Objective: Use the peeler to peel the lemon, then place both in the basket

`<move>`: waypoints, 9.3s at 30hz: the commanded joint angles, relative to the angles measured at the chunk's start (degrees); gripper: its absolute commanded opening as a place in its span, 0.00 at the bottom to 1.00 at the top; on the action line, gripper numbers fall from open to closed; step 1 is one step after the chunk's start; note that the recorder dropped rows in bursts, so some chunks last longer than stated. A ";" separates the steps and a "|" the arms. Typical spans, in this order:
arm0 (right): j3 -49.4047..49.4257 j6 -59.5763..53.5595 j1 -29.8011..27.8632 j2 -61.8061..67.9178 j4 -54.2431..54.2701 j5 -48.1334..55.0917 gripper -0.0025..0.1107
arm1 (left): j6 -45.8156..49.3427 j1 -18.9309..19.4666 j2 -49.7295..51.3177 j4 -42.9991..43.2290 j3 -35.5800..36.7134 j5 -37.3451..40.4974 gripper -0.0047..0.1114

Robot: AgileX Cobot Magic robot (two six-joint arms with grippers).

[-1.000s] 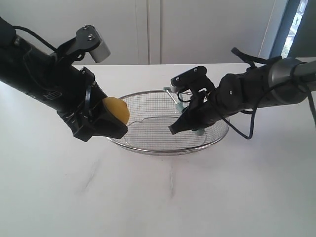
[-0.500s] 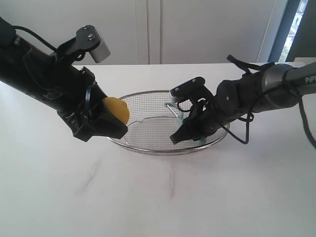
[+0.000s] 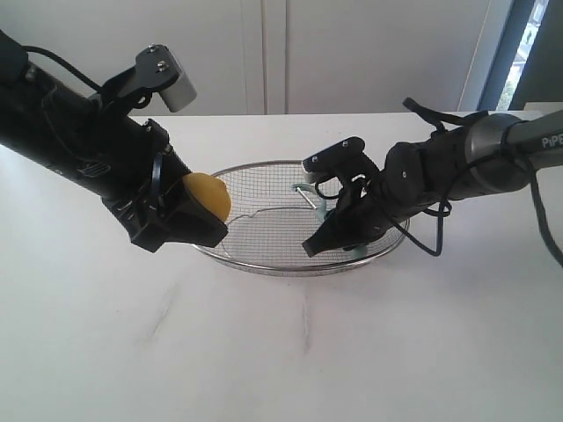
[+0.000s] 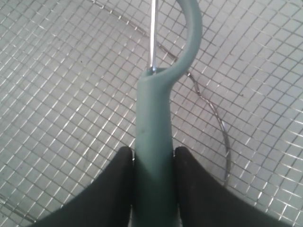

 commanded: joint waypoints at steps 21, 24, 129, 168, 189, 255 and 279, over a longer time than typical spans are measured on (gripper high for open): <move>-0.20 0.02 -0.41 -23.67 -0.49 15.47 0.51 | -0.43 -0.29 -0.70 -1.52 0.39 0.65 0.04; -0.20 0.02 -0.41 -34.22 -0.59 25.95 0.47 | -0.43 -0.29 -0.70 -1.52 0.39 0.65 0.04; -0.20 -0.22 -0.41 -46.27 -0.68 43.90 0.02 | -49.41 -7.72 43.32 35.64 -36.16 -6.95 0.46; -0.20 -0.22 -0.41 -46.27 -0.68 43.90 0.02 | -49.41 -7.72 29.98 38.28 -41.79 13.41 0.04; -0.20 -0.22 -0.41 -46.27 -0.68 43.90 0.02 | -49.30 -7.72 30.07 38.28 -41.79 6.89 0.04; -0.20 -0.22 -0.41 -46.27 -0.68 43.90 0.02 | -55.45 20.38 -40.05 37.22 54.51 -48.59 0.04; -0.20 -0.22 -0.41 -46.27 -0.68 43.64 0.02 | -53.92 21.36 -61.52 34.87 65.02 -37.56 0.04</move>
